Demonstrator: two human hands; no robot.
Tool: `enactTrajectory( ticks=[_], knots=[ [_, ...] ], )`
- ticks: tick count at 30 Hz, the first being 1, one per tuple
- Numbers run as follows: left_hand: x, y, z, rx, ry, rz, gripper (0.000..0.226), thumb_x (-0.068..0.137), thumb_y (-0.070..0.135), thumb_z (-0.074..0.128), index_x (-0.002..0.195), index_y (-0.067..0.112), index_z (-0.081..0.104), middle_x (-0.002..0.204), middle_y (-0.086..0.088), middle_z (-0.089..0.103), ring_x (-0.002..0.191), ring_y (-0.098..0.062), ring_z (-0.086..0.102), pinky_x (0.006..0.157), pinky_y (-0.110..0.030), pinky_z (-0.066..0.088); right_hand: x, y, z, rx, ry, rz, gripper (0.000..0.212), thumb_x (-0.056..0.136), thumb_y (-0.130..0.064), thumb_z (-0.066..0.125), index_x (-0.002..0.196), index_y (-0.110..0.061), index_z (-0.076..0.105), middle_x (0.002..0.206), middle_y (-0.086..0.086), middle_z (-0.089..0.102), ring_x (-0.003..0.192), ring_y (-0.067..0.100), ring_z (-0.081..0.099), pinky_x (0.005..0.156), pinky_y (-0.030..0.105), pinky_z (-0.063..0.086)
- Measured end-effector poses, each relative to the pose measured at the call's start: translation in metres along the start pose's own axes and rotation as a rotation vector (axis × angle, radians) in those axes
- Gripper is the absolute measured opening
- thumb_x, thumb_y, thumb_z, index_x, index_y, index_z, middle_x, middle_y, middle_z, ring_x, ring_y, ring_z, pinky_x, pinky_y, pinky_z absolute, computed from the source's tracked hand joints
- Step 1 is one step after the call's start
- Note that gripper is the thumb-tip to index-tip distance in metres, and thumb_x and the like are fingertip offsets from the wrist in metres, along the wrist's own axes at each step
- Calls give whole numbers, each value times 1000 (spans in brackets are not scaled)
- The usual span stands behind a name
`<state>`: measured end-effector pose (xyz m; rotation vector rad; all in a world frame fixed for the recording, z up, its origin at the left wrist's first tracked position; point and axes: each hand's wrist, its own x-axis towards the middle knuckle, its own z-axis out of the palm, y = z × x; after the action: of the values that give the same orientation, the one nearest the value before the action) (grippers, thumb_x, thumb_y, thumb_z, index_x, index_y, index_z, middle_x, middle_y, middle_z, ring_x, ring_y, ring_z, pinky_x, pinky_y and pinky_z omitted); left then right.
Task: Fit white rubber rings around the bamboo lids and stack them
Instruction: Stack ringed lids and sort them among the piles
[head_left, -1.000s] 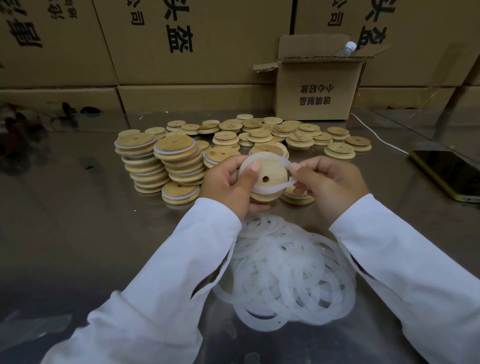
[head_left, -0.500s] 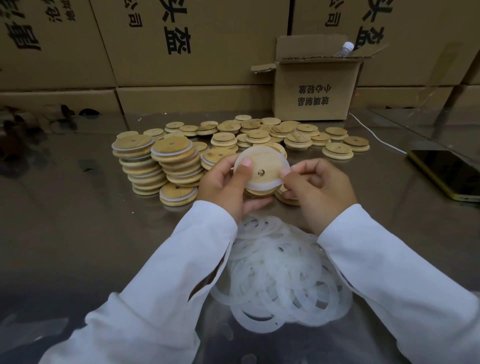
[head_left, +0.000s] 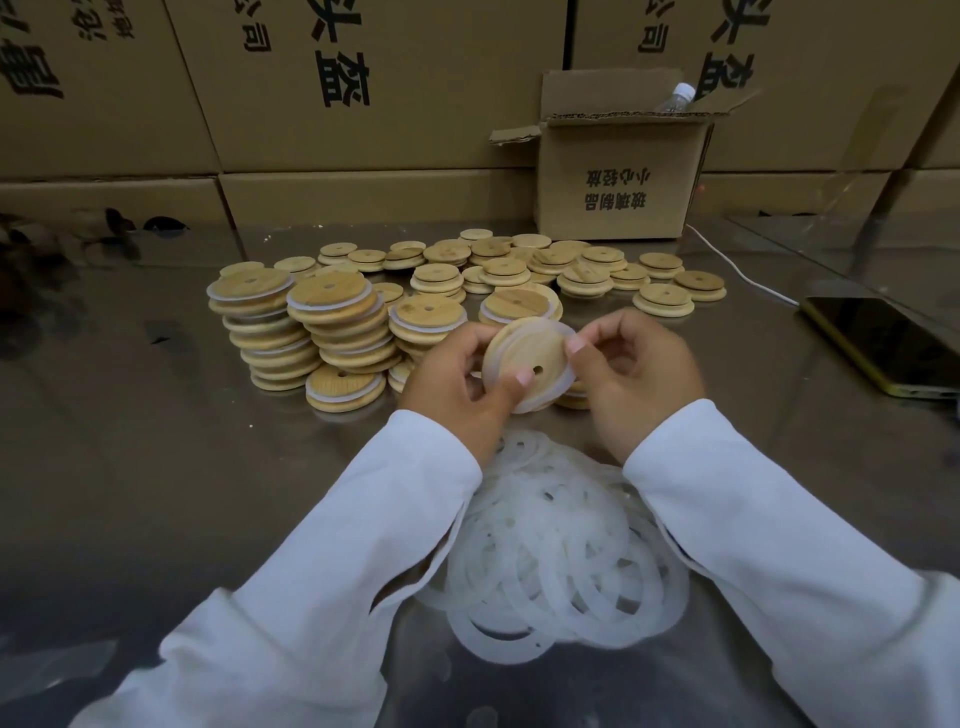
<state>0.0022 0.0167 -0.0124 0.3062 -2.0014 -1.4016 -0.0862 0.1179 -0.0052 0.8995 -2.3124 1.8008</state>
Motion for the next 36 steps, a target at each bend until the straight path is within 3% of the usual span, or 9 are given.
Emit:
enactTrajectory(
  ticks=[4, 8, 14, 24, 29, 36],
  knots=[
    [1, -1, -2, -25, 18, -12, 25, 84, 4, 62, 86, 29, 55, 91, 3, 65, 92, -22, 64, 84, -42, 54, 1, -1, -2, 10, -43, 5, 20, 85, -20, 62, 68, -28, 55, 75, -8, 63, 76, 14, 61, 72, 26, 48],
    [3, -3, -5, -97, 14, -26, 26, 84, 1, 61, 85, 27, 58, 89, 5, 65, 89, -19, 64, 80, -33, 54, 4, -6, -9, 97, -109, 67, 15, 83, -20, 65, 69, -24, 63, 72, -7, 65, 66, 3, 59, 57, 5, 43],
    [5, -7, -7, -317, -19, -138, 25, 86, -3, 56, 91, 20, 62, 88, -1, 68, 79, -14, 67, 58, -21, 55, 6, -11, -17, 138, -213, 131, 11, 82, -22, 66, 71, -23, 66, 67, -7, 63, 63, 2, 55, 52, 3, 40],
    [9, -8, -8, -521, -32, -217, 24, 86, -6, 52, 89, 16, 63, 75, 3, 72, 72, -12, 70, 57, -24, 55, 4, -19, -23, 41, -228, 38, 11, 83, -25, 65, 73, -24, 65, 78, 3, 67, 78, 15, 60, 69, 19, 44],
    [8, -7, -8, -620, -22, -247, 22, 86, -5, 51, 98, 10, 62, 91, -9, 70, 84, -20, 69, 67, -31, 59, 4, -22, -23, 21, -224, -12, 11, 83, -24, 65, 72, -24, 64, 76, 0, 66, 74, 14, 59, 64, 14, 44],
    [6, -4, -7, -409, -5, -138, 23, 85, -4, 57, 92, 18, 61, 81, 1, 71, 79, -14, 69, 63, -26, 57, -1, -13, -17, 77, -124, -24, 14, 82, -18, 67, 68, -21, 63, 73, 0, 65, 70, 15, 60, 64, 15, 48]
  ],
)
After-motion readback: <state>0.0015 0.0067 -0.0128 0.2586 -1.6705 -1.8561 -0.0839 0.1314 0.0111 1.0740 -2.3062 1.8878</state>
